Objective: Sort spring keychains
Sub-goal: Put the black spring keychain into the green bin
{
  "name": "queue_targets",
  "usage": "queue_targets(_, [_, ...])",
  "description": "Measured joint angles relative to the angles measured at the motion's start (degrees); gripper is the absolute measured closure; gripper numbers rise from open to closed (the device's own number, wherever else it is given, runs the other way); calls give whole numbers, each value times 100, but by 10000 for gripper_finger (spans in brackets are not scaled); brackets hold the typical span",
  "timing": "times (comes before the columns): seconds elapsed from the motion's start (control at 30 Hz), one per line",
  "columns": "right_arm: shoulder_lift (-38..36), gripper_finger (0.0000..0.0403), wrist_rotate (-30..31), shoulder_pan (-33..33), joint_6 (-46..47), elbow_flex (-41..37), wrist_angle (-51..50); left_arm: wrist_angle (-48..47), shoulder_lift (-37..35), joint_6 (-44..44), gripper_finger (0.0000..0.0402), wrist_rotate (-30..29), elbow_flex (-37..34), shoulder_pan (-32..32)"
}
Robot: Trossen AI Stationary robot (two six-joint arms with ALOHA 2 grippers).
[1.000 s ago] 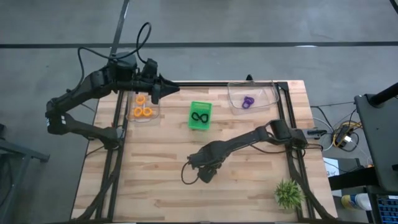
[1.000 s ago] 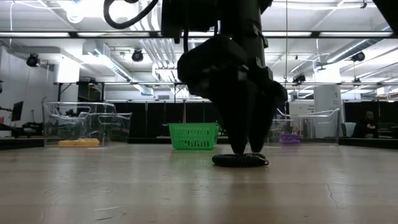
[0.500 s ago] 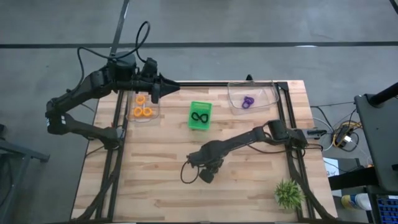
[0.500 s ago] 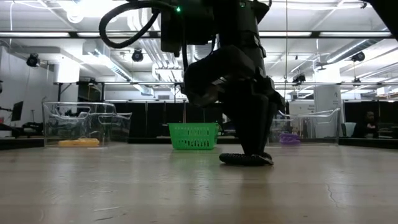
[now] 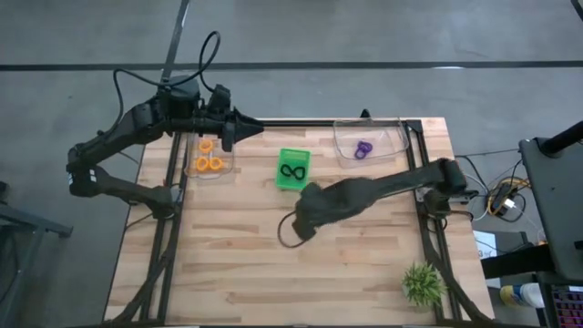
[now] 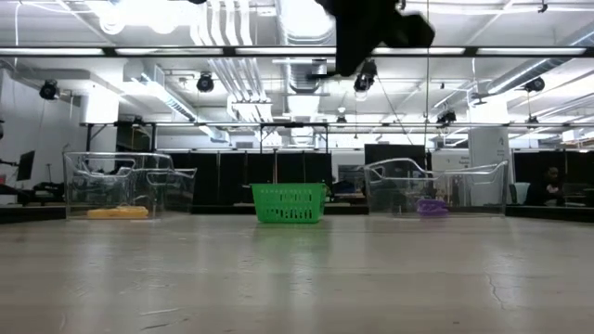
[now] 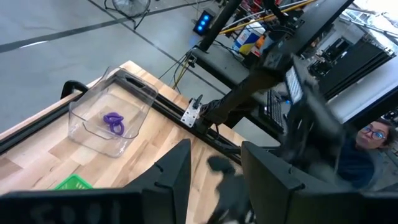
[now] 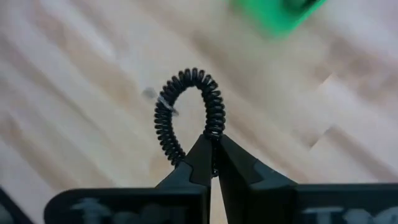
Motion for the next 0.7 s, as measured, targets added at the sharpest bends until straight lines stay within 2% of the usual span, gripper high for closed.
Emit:
queue_targets(0.2, [-767,394,1239,-36,446,7,0,-5,120,-291,268,10,0,0])
queue_targets(0.4, [-1251,394,2103,-61,561,95,49,-4,365,-532,268,72,0,-9])
queue_targets(0.53, [-1340,394,2403,-128,534,181,39,3,556,-724,268,375,0,-16])
queue_targets(0.7, [-1307,394,2546,-236,204,251,442,9,885,-786,268,428,0,-127])
